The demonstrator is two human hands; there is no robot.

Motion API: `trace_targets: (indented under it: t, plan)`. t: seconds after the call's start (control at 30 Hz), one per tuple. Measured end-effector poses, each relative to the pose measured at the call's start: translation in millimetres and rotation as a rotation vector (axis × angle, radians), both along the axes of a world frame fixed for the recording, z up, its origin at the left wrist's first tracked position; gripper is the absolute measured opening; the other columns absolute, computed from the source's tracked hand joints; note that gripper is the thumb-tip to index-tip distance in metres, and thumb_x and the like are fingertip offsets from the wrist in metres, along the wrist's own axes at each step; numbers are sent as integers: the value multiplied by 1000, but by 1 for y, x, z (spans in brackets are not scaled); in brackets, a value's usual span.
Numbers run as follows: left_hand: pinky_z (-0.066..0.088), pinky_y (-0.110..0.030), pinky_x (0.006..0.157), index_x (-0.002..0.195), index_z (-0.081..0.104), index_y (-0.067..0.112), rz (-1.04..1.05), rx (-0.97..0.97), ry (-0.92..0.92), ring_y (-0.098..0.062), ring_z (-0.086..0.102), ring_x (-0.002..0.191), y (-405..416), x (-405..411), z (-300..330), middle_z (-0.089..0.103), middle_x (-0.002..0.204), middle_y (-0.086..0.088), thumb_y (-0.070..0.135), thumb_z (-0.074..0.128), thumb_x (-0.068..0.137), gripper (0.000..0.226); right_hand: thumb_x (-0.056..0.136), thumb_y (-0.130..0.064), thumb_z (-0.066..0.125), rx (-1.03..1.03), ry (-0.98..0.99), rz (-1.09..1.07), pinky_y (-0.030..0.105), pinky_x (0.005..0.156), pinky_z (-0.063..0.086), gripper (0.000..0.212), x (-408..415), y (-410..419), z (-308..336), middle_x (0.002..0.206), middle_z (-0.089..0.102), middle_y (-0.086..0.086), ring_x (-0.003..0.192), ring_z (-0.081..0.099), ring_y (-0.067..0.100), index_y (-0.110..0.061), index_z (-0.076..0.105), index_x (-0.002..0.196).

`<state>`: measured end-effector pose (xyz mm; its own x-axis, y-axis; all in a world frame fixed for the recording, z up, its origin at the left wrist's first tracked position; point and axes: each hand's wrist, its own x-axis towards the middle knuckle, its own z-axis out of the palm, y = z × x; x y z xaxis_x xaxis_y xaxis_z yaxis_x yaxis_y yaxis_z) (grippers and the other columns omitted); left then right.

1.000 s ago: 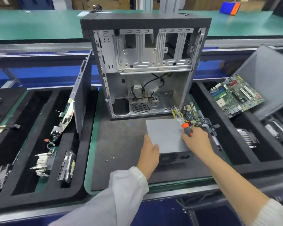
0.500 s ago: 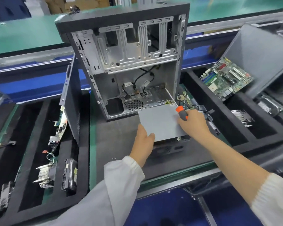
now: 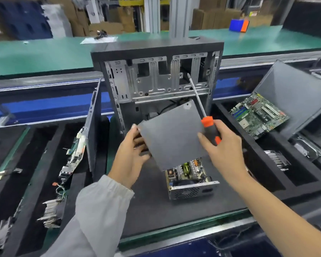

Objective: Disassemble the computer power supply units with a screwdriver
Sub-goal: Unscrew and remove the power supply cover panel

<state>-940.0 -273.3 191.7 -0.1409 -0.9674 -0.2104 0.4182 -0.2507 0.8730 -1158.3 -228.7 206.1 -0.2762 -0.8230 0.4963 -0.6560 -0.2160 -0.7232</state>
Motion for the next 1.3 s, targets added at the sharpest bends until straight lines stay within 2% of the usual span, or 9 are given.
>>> trace_targets:
  t: [0.07, 0.13, 0.2, 0.37, 0.53, 0.67, 1.1, 1.2, 1.3]
  plan:
    - [46, -46, 103, 121, 60, -1, -19, 128, 113, -31, 63, 111, -12, 18, -2, 66, 114, -19, 66, 48, 89, 75, 83, -15, 71, -35, -29, 126, 15, 51, 35, 29, 12, -3, -12, 66, 59, -5, 56, 46, 11, -37, 59, 99]
    - [56, -39, 85, 120, 59, 1, 20, 144, 99, -26, 69, 101, -16, 30, -8, 70, 110, -15, 52, 51, 95, 58, 81, -8, 69, 22, -33, 212, 29, 59, 44, 43, 17, -11, -26, 80, 68, -3, 65, 55, 21, -42, 61, 107]
    - [57, -32, 70, 109, 64, 5, 135, 94, -45, -20, 70, 83, -17, 38, -19, 70, 99, -11, 12, 53, 96, 19, 81, 0, 64, 125, -128, 273, 32, 66, 47, 48, 20, -18, -41, 94, 71, 1, 81, 60, 30, -37, 64, 111]
    - [49, -27, 94, 126, 62, 8, 304, -271, -604, -18, 57, 112, -10, 52, -57, 56, 122, -6, -18, 44, 85, 52, 86, 4, 53, 457, -674, 359, 36, 70, 55, 38, 44, -35, -70, 97, 73, 1, 75, 66, 28, -16, 64, 116]
    - [41, -19, 103, 134, 58, 14, 337, -349, -809, -8, 52, 122, -8, 76, -95, 56, 131, 4, -13, 50, 90, 53, 80, -3, 58, 681, -568, 351, 21, 45, 22, 29, 72, -52, -83, 52, 40, -6, 46, 27, 10, -24, 58, 61]
    - [42, -38, 109, 134, 59, 13, 299, -182, -786, -14, 55, 123, -2, 89, -126, 61, 131, 3, -12, 54, 89, 52, 80, 0, 54, 797, -442, 343, 23, 47, 25, 14, 81, -67, -95, 60, 35, 4, 51, 30, 16, -9, 44, 76]
    - [21, -30, 118, 153, 26, 17, 222, -75, -738, -11, 27, 143, -3, 73, -129, 28, 154, 4, 20, 48, 102, 55, 84, -9, 58, 692, -275, 250, 28, 58, 40, 12, 66, -63, -101, 76, 58, 19, 65, 51, 22, -2, 59, 93]
    - [27, -16, 106, 134, 45, 13, 414, -412, -897, -5, 39, 125, 8, 47, -108, 42, 133, 4, 5, 53, 96, 40, 86, -13, 62, 622, -163, 168, 32, 63, 51, 4, 34, -45, -99, 80, 68, 13, 71, 64, 30, -12, 61, 90]
    - [39, -8, 79, 100, 61, 19, 131, -531, -949, -1, 54, 88, 15, 9, -99, 61, 94, 3, 10, 55, 96, 12, 90, -18, 63, 609, -68, 82, 30, 55, 38, 13, 2, -33, -103, 68, 56, 8, 60, 51, 23, -11, 55, 82]
